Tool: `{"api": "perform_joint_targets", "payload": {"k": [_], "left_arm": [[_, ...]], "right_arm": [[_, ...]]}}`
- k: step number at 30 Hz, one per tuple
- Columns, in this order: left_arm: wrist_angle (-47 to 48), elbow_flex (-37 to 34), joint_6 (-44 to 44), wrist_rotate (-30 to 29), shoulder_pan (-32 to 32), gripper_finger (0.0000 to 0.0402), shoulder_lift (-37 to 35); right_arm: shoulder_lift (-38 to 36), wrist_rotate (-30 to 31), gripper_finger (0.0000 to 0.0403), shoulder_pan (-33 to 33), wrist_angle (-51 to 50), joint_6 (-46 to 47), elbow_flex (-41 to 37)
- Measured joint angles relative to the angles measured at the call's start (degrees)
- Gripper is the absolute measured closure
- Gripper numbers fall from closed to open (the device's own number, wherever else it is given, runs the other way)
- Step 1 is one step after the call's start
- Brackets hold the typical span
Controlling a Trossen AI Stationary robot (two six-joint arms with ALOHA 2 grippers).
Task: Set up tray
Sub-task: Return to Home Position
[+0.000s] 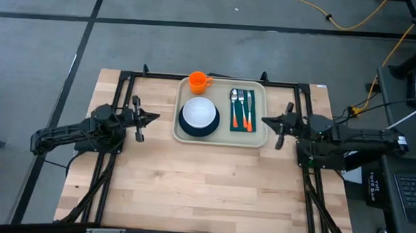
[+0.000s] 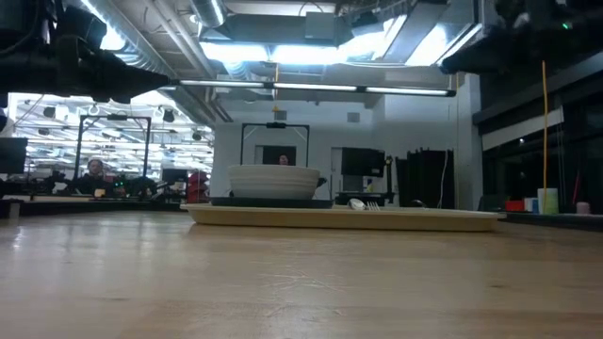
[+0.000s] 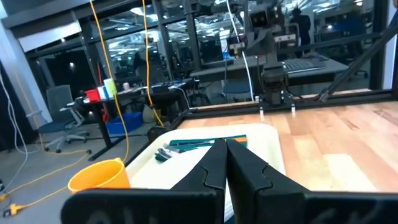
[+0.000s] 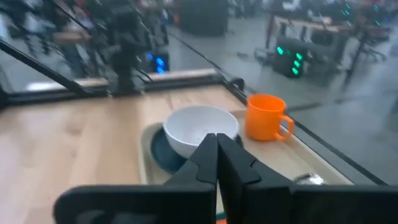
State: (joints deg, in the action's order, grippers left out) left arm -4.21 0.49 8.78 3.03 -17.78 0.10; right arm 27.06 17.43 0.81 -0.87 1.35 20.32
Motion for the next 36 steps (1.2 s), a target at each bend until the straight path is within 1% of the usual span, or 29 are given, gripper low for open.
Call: {"api": "perform_joint_targets", "payload": {"k": [3, 8, 11, 14, 17, 24, 29, 36], "left_arm": [[-1.13, 0.00, -0.03, -0.06, 0.00, 0.0399, 0.02], [-2.01, 0.00, 0.53, -0.35, 0.00, 0.0400, 0.02], [-1.99, -0.02, 0.78, -0.74, 0.00, 0.0399, 0.04], [-1.99, -0.02, 1.75, -2.95, 0.00, 0.0399, 0.04], [-1.97, -0.02, 1.85, -4.64, 0.00, 0.0400, 0.04], [-0.51, -0.02, 1.40, -4.98, -0.01, 0.0397, 0.04], [0.04, -0.02, -0.56, -4.98, 0.00, 0.0398, 0.04], [0.00, -0.02, -0.57, -4.98, 0.00, 0.0397, 0.04]], "right_arm": [[-6.03, -2.67, 0.0396, 0.16, 4.19, -0.14, -5.69], [-14.65, -5.59, 0.0399, 0.16, 5.03, -0.72, -12.26], [-18.03, -7.38, 0.0398, 0.16, 6.41, -0.98, -16.14], [-20.41, -7.50, 0.0395, 0.16, 8.58, -2.10, -19.69], [-21.21, -7.52, 0.0396, 0.16, 6.60, -1.96, -19.94], [-21.12, -7.54, 0.0392, 0.16, 6.59, -2.10, -19.94], [-21.12, -7.54, 0.0380, 0.16, 6.54, -6.37, -19.94], [-21.09, -7.54, 0.0388, 0.16, 4.69, -6.18, -19.94]]}}
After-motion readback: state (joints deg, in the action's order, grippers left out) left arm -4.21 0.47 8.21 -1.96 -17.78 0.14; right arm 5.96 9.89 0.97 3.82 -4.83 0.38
